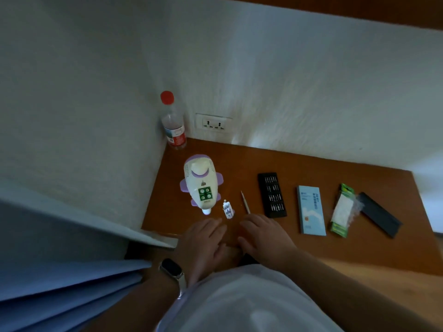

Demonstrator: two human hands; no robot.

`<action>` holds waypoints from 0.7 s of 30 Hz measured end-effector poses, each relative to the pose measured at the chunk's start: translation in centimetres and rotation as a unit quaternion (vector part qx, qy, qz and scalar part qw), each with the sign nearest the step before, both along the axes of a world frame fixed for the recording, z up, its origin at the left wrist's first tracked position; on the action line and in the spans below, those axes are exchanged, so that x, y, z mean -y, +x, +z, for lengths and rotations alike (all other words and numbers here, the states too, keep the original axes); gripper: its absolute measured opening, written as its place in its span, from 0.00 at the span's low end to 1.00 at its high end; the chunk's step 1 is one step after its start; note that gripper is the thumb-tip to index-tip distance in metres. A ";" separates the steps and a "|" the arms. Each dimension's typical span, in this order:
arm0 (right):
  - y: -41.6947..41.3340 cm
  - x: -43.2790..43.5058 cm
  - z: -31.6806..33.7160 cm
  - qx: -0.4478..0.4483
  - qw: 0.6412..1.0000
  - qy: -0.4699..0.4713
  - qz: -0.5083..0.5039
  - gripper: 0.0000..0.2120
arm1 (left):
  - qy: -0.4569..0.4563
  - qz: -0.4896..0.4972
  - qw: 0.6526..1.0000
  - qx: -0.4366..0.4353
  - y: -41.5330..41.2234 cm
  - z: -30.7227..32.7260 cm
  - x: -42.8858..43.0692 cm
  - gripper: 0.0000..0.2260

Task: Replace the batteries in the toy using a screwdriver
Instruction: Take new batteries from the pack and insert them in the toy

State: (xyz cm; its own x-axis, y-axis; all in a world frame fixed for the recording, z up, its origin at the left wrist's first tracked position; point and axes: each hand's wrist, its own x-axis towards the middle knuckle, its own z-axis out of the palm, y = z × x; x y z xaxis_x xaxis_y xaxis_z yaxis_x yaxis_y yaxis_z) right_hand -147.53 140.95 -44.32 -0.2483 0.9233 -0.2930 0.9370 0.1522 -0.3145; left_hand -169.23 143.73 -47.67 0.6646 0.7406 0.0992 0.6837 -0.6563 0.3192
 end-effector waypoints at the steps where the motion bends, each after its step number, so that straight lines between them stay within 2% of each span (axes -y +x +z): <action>1: 0.3 0.4 -0.2 0.002 1.000 -0.004 -0.007 0.22 | -0.021 0.004 0.999 -0.023 0.3 -0.2 0.0 0.21; 6: 2.0 0.9 -0.8 0.015 0.999 -0.028 -0.027 0.20 | -0.080 0.037 0.993 -0.082 2.0 -1.7 0.0 0.26; 9: 3.0 0.4 -1.2 0.008 0.999 -0.039 -0.032 0.19 | -0.104 0.109 0.985 -0.086 3.9 -2.1 -0.5 0.31; 13: 4.2 -0.6 -1.8 -0.003 0.997 -0.071 -0.032 0.21 | -0.101 0.144 0.983 -0.056 5.6 -2.1 -1.0 0.28; 15: 4.8 -1.2 -2.3 -0.014 0.997 -0.073 -0.027 0.21 | -0.131 0.158 0.978 -0.042 6.4 -2.3 -1.3 0.23; 21: 5.8 -2.7 -4.1 -0.037 0.998 -0.043 0.007 0.18 | -0.212 0.369 0.905 0.016 10.0 -2.2 -2.0 0.17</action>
